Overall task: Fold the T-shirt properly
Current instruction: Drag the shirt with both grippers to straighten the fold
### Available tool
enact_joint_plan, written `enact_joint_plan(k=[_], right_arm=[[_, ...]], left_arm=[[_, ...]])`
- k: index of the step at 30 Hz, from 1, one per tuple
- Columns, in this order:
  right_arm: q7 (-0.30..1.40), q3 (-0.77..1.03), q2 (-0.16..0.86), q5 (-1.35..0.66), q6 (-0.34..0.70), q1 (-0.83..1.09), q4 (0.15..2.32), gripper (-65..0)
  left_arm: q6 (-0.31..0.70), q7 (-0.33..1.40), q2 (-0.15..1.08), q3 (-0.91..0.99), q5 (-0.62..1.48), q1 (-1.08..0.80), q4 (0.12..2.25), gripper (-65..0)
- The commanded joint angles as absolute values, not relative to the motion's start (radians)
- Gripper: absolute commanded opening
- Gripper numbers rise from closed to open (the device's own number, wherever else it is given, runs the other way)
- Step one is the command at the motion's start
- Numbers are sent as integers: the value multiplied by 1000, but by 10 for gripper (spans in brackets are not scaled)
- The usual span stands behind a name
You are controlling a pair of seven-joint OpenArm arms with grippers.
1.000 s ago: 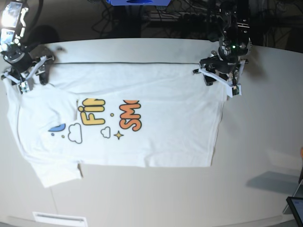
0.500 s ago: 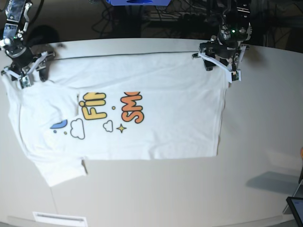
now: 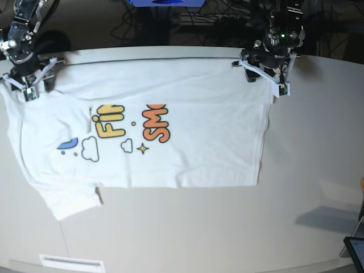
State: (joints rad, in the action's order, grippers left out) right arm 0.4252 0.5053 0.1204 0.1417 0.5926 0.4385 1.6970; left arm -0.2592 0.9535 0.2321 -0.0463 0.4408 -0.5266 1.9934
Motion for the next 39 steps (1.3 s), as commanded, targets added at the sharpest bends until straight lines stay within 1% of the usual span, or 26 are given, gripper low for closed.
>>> enact_joint_plan(k=[1, 8, 30, 39], right_arm=[[613, 513, 122, 265, 608, 479, 1682, -344], [615, 515, 94, 263, 608, 516, 1710, -344], [641, 515, 91, 263, 604, 533, 1709, -344], [639, 516, 91, 263, 602, 524, 1704, -344]], left_arm=[[-268, 977, 236, -45, 437, -530, 1992, -363], [-268, 977, 236, -50, 437, -527, 1992, -363], [-268, 972, 229, -53, 437, -573, 1994, -366], [-272, 970, 228, -143, 437, -556, 1992, -364]])
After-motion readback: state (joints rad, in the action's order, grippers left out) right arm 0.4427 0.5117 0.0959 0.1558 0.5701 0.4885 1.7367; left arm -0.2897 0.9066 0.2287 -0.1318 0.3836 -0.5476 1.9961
